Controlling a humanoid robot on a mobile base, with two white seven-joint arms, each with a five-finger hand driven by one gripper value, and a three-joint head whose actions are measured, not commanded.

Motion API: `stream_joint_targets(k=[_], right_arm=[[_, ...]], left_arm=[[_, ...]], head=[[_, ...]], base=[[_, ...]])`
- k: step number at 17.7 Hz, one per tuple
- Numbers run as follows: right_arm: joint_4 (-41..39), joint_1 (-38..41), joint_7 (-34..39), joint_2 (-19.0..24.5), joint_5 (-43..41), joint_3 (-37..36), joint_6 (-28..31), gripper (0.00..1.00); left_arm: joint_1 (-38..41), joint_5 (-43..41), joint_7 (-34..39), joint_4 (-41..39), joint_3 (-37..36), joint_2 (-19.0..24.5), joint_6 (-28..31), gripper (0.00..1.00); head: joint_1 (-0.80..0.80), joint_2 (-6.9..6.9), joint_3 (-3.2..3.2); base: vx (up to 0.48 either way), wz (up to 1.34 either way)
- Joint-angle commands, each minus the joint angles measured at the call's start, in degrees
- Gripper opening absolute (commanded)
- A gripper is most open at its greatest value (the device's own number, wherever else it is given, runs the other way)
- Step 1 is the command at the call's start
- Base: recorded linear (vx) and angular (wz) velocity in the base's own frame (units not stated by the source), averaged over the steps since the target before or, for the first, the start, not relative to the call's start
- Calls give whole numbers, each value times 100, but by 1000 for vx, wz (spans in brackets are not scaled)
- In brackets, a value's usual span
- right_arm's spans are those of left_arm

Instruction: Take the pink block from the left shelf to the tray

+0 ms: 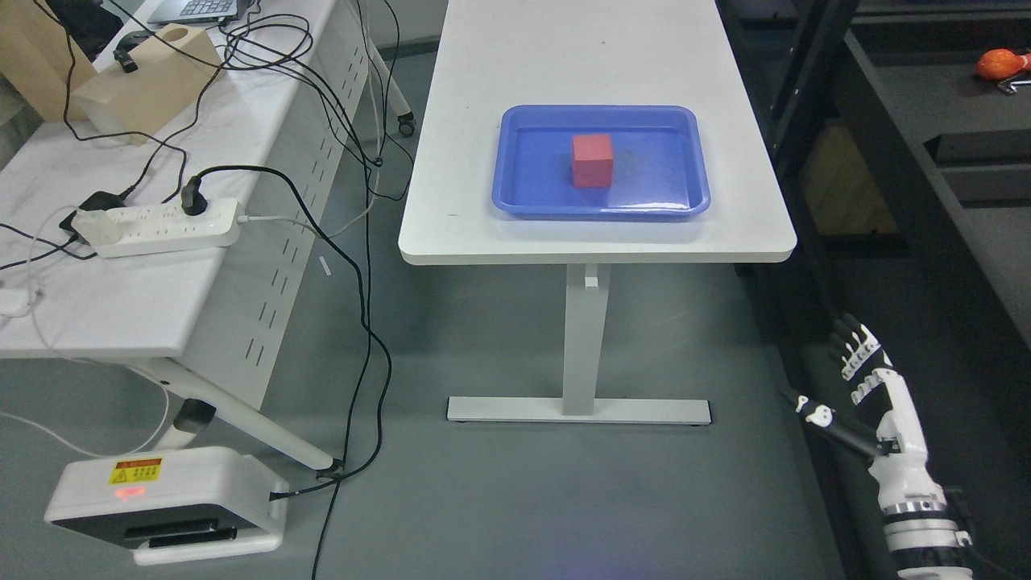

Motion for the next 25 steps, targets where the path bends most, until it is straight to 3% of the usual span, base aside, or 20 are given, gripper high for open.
stream_joint_targets(k=[1, 4, 9, 25], right_arm=[[143, -238, 58, 811, 333, 254, 278, 100], [370, -861, -21, 811, 520, 290, 814, 100], [933, -1671, -47, 811, 590, 333, 965, 100], [1057, -1813, -144, 811, 792, 624, 1255, 100]], left_arm=[[0, 0, 2, -100, 0, 100, 5, 100], [0, 0, 2, -100, 0, 100, 5, 100], [0, 0, 2, -100, 0, 100, -4, 100], [0, 0, 2, -100, 0, 100, -4, 100]], head=[[0, 0, 0], [0, 0, 0], [0, 0, 0], [0, 0, 0]], base=[[-136, -27], [-150, -11], [-105, 0], [-14, 0]])
